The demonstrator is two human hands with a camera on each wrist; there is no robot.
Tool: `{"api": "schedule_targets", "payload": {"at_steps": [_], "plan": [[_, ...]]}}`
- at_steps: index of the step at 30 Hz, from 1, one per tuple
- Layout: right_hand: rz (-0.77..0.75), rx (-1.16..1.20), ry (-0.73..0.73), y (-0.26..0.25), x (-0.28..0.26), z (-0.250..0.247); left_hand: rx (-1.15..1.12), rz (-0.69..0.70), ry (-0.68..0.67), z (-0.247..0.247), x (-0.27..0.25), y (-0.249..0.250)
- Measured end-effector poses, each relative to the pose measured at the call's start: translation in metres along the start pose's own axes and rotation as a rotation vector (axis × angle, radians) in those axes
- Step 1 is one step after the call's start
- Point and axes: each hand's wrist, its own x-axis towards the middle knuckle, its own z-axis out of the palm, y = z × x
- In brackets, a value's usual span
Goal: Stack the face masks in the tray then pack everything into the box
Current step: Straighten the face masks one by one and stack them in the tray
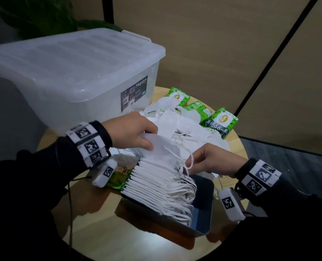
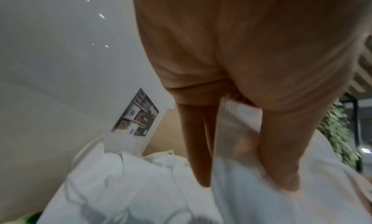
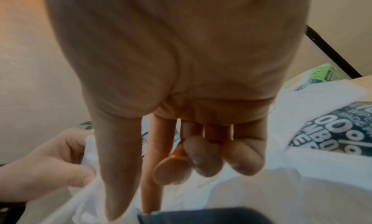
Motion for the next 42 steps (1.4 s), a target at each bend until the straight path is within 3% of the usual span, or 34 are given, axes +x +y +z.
{"api": "schedule_targets", "payload": {"at_steps": [6,9,11,15,17,21,26,30,36,42], "plan": [[0.057,-0.033,0.019,0.008,0.003,-0.003,0.095,0.109,-0.058,0.027,0.005,0.026],[0.034,0.115,0.128,0.010,0.007,-0.005,0.263,0.113,-0.208,0.040,0.011,0.031],[-0.047,0.203,0.138,0.005,0.007,-0.004,0.249,0.098,-0.268,0.046,0.011,0.031],[-0.222,0.193,0.059,-0.013,0.004,0.007,0.067,0.175,-0.118,0.035,0.006,0.038],[-0.192,0.054,-0.022,-0.016,0.005,0.011,0.078,0.199,-0.068,0.030,0.005,0.038],[-0.086,-0.312,-0.006,-0.016,0.006,0.013,0.109,0.167,-0.059,0.032,0.005,0.035],[-0.030,-0.310,0.060,-0.017,-0.004,0.002,0.089,0.112,0.043,0.019,0.005,0.031],[0.045,-0.307,0.071,-0.014,-0.010,-0.005,0.064,0.063,0.035,0.018,0.006,0.030],[0.013,-0.110,0.085,-0.014,-0.007,-0.002,0.049,0.084,0.024,0.036,0.009,0.034],[-0.015,-0.388,0.111,-0.017,0.004,0.013,-0.144,0.102,0.086,0.030,0.011,0.035]]}}
